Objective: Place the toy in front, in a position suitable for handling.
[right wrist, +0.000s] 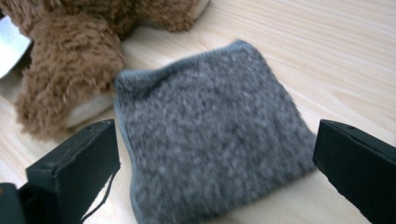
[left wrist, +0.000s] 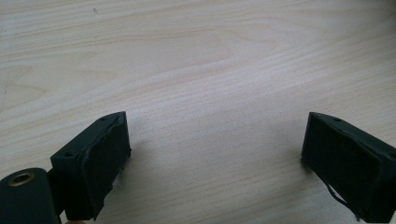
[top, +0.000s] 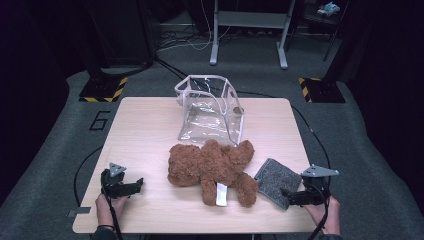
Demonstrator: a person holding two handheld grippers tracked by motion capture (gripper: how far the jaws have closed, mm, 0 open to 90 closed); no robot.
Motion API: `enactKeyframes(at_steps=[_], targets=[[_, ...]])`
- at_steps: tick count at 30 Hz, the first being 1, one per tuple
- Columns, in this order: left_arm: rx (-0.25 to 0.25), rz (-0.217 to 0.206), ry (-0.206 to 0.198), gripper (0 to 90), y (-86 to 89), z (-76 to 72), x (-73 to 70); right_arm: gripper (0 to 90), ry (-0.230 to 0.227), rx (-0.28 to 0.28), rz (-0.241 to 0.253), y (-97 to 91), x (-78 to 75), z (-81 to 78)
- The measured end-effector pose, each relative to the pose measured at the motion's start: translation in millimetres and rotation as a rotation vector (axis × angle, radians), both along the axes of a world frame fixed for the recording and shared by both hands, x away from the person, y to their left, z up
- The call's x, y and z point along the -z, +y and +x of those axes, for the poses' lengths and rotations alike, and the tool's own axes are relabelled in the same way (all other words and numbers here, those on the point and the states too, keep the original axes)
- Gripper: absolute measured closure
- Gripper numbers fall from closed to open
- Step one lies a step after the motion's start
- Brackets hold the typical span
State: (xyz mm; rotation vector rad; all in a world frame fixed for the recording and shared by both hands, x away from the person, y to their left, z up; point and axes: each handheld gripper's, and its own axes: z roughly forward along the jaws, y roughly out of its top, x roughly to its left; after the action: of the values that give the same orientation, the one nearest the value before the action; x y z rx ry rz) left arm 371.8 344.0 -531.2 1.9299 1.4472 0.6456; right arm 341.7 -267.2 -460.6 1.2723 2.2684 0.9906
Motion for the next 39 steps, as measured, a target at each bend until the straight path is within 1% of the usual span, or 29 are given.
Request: enactKeyframes(at_steps=[1, 2, 5, 7, 8, 9, 10, 11, 12, 13, 14, 16, 17, 18, 19, 20, 22, 23, 25, 26, 28, 29, 30, 31, 32, 33, 36, 38, 39], targets=[[0.000, 0.000, 0.000, 7.6, 0.0, 0.0, 0.0, 0.0, 0.006, -0.001, -0.003, 2.7, -0.2, 2.2], [0.000, -0.001, 0.000, 7.6, 0.1, 0.0, 0.0, 0.0, 0.014, -0.013, -0.008, 6.4, 1.0, 7.0], [0.001, -0.001, 0.000, 7.9, 0.0, 0.0, 0.0, 0.0, 0.042, -0.021, -0.016, 14.5, 9.1, 18.8], [0.001, -0.002, 0.000, 7.9, 0.1, 0.0, 0.0, 0.0, 0.050, -0.018, -0.021, 16.4, 11.2, 20.9], [0.001, -0.001, 0.000, 7.9, 0.1, 0.0, 0.0, 0.0, 0.055, -0.026, -0.028, 17.7, 14.7, 24.5], [0.001, -0.002, 0.000, 7.9, 0.1, 0.0, 0.0, 0.0, 0.087, -0.017, -0.033, 21.7, 22.8, 32.2], [0.001, -0.002, 0.000, 7.9, 0.1, 0.0, 0.0, 0.0, 0.085, -0.023, -0.043, 22.0, 26.0, 35.2], [0.001, -0.001, 0.000, 7.9, 0.1, 0.0, 0.0, 0.0, 0.106, -0.010, -0.032, 24.0, 29.3, 37.5], [0.001, -0.002, 0.000, 7.9, 0.1, 0.0, 0.0, 0.0, 0.107, -0.011, -0.038, 24.2, 31.9, 39.8], [0.001, -0.001, 0.000, 7.9, 0.1, 0.0, 0.0, 0.3, 0.121, -0.008, -0.047, 25.0, 35.0, 41.7], [0.000, 0.000, -0.001, 7.9, 0.1, -0.1, 0.0, 2.1, 0.132, -0.003, -0.051, 25.9, 38.1, 43.1], [0.001, -0.001, 0.000, 7.9, 0.0, 0.0, 0.0, 5.4, 0.139, 0.001, -0.071, 26.2, 44.2, 45.7], [0.001, -0.001, 0.000, 7.9, 0.0, 0.0, 0.0, 6.7, 0.141, 0.014, -0.066, 27.0, 46.6, 46.1], [0.001, -0.001, 0.000, 7.9, 0.0, 0.0, 0.0, 9.8, 0.143, 0.010, -0.071, 25.4, 49.6, 47.1], [0.001, -0.001, 0.000, 8.0, 0.1, -0.1, 0.0, 12.0, 0.150, 0.031, -0.062, 26.1, 50.5, 46.0], [0.001, -0.001, 0.000, 7.9, 0.0, 0.0, 0.0, 14.3, 0.132, 0.036, -0.075, 26.9, 50.8, 44.9], [0.000, 0.000, -0.001, 7.9, 0.0, -0.1, 0.0, 17.3, 0.112, 0.048, -0.090, 28.5, 52.0, 43.4], [0.000, 0.000, -0.002, 7.9, -0.1, -0.2, 0.0, 20.0, 0.112, 0.043, -0.095, 27.4, 51.3, 42.9], [-0.001, 0.001, -0.003, 7.9, -0.1, -0.1, 0.0, 21.5, 0.110, 0.042, -0.093, 27.0, 50.9, 42.7], [0.000, 0.002, -0.003, 7.9, -0.1, -0.1, 0.0, 24.0, 0.109, 0.047, -0.091, 26.8, 50.8, 42.1], [0.000, 0.001, -0.003, 7.9, -0.1, -0.1, 0.0, 36.5, 0.088, 0.047, -0.082, 24.5, 50.0, 40.6], [0.000, 0.001, -0.003, 7.9, 0.0, 0.0, 0.1, 40.6, 0.085, 0.047, -0.077, 24.1, 50.0, 39.9], [0.000, 0.001, -0.003, 7.9, -0.1, 0.0, 0.1, 43.7, 0.087, 0.051, -0.068, 24.0, 49.8, 38.7], [0.000, 0.001, -0.003, 7.9, 0.0, -0.1, 0.1, 46.7, 0.074, 0.050, -0.067, 22.6, 50.1, 38.5], [-0.001, 0.001, -0.002, 7.9, -0.1, -0.2, 0.0, 50.2, 0.072, 0.056, -0.063, 21.9, 50.3, 37.9], [0.000, 0.000, -0.002, 7.9, -0.1, -0.1, 0.0, 52.8, 0.082, 0.067, -0.051, 22.3, 49.8, 36.7], [0.000, 0.000, -0.002, 8.0, -0.1, -0.1, 0.0, 60.6, 0.074, 0.068, -0.048, 21.1, 49.8, 36.9], [0.000, 0.001, -0.002, 7.9, -0.1, -0.1, 0.0, 62.3, 0.075, 0.068, -0.048, 21.2, 49.6, 36.9], [-0.001, 0.001, -0.002, 7.9, -0.2, -0.2, 0.0, 67.1, 0.087, 0.083, -0.039, 22.4, 48.8, 35.9]])
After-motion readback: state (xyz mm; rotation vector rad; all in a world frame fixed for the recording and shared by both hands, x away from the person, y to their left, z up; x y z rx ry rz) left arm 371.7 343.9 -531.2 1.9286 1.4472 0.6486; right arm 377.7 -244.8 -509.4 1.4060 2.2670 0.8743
